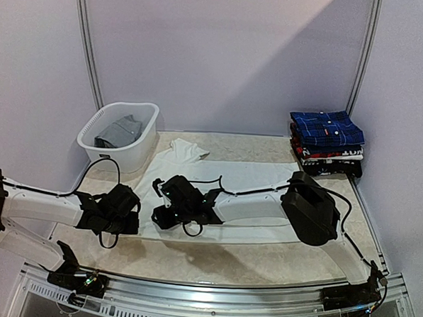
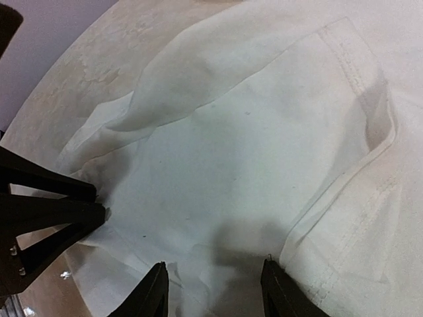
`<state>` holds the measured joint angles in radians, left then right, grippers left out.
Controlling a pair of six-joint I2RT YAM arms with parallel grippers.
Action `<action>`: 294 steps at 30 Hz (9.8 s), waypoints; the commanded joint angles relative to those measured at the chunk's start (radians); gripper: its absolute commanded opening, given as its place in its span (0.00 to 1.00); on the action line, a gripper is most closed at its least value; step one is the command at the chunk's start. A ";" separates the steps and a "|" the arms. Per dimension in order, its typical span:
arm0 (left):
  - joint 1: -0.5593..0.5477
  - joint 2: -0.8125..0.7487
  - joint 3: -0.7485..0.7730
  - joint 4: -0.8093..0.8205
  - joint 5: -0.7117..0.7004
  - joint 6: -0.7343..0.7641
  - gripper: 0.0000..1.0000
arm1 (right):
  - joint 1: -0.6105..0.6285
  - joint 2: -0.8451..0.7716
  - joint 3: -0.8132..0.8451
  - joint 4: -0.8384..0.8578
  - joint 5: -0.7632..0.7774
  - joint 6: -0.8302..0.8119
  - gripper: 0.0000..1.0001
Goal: Fold and stack the mixed laundry pile
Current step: Adjust the 1/3-folded T-shirt at the center of the board, then pick up the 1/3-folded T-shirt from the center of the board, then move the 1/3-folded T-shirt to the center of the board, then pick up the 1/3-folded T-shirt from the center of the board.
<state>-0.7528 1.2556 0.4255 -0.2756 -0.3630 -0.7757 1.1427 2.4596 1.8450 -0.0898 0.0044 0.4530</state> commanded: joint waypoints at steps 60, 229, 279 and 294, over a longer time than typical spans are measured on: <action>0.026 -0.477 -0.150 -0.257 -0.096 -0.209 0.00 | -0.244 -0.928 -0.899 -0.372 0.482 0.238 0.73; 0.067 -0.234 0.189 -0.145 -0.014 0.208 0.99 | -0.837 -1.647 -1.243 -0.726 0.151 0.426 0.87; 0.369 1.215 1.773 -0.448 0.314 0.652 0.66 | -0.837 -1.617 -1.187 -0.451 0.125 0.061 0.90; 0.425 1.456 2.047 -0.499 0.469 0.598 0.66 | -0.838 -1.607 -1.210 -0.413 0.116 0.073 0.90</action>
<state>-0.3485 2.6621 2.4233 -0.7383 0.0410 -0.1535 0.3065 0.8406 0.6460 -0.5358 0.1204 0.5255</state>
